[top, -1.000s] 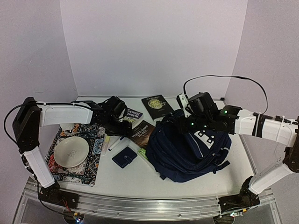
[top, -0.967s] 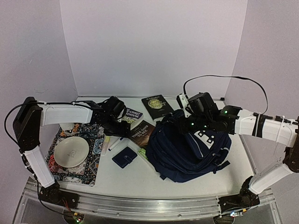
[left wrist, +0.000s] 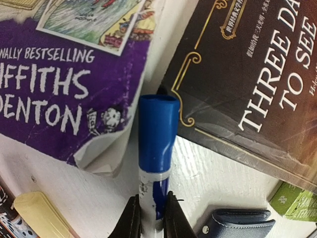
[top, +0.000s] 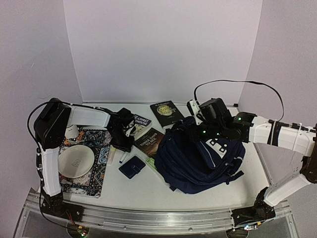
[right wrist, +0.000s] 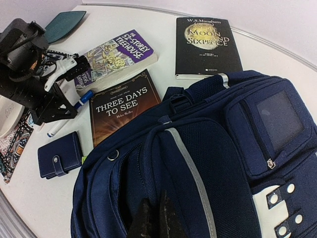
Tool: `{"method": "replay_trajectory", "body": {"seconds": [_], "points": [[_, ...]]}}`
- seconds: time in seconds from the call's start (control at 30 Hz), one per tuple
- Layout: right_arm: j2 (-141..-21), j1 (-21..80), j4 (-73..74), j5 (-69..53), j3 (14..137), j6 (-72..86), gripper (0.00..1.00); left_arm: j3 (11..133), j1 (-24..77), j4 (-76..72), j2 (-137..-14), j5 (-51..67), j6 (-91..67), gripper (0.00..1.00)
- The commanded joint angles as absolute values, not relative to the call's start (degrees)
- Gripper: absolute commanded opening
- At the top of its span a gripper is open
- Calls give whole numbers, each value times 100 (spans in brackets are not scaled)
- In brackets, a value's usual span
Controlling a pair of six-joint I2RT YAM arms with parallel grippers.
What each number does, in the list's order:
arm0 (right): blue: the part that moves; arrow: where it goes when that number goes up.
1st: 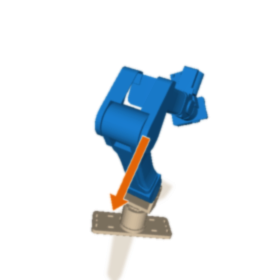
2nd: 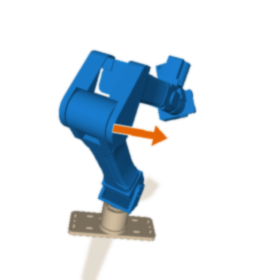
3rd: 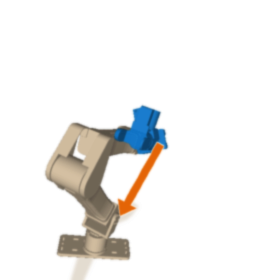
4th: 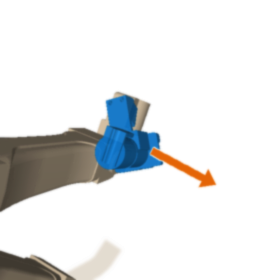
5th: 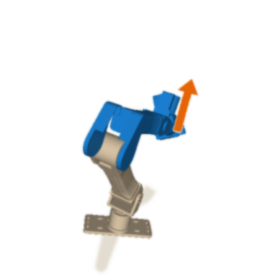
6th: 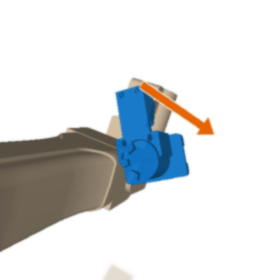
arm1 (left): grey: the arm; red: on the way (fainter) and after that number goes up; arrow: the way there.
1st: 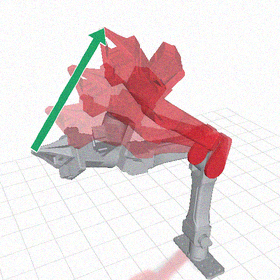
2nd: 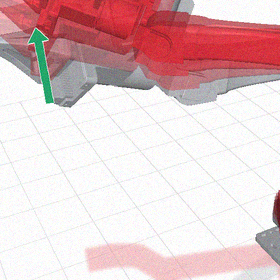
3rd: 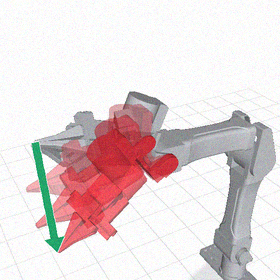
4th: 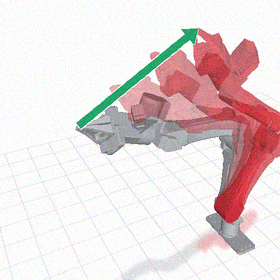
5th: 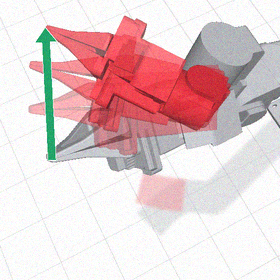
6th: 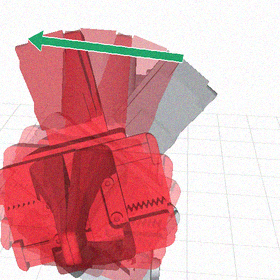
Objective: Pack the student bag
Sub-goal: Pick up the pen at the center of the board, then place the pen in the upper front pocket of the bag.
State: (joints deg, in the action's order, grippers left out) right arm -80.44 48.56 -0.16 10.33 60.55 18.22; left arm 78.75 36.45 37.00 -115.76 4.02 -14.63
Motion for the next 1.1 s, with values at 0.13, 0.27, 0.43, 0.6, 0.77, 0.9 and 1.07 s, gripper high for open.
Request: {"method": "replay_trajectory", "body": {"seconds": [0.13,0.27,0.43,0.6,0.77,0.9,1.07], "points": [[-7983,4879,-395,1098,6158,1836,0,7692,3667,3722,-10782,874,-1822,0],[-7944,4879,-424,1106,6161,1837,0,7631,3886,3504,-10294,1259,-2129,0],[-7967,4885,-495,1033,6176,1857,0,7548,4318,2842,-9907,1878,-2710,0],[-7974,4884,-552,982,6213,1917,0,7606,4821,2141,-9889,2518,-3270,0],[-7954,4881,-566,1006,6274,2000,0,7823,5033,1821,-10063,2695,-3586,0],[-7955,4879,-605,931,6302,2060,0,8197,5241,1582,-10433,3023,-3823,0],[-7981,4884,-659,799,6367,2105,0,8631,5288,1388,-10938,3191,-4164,0]]}}
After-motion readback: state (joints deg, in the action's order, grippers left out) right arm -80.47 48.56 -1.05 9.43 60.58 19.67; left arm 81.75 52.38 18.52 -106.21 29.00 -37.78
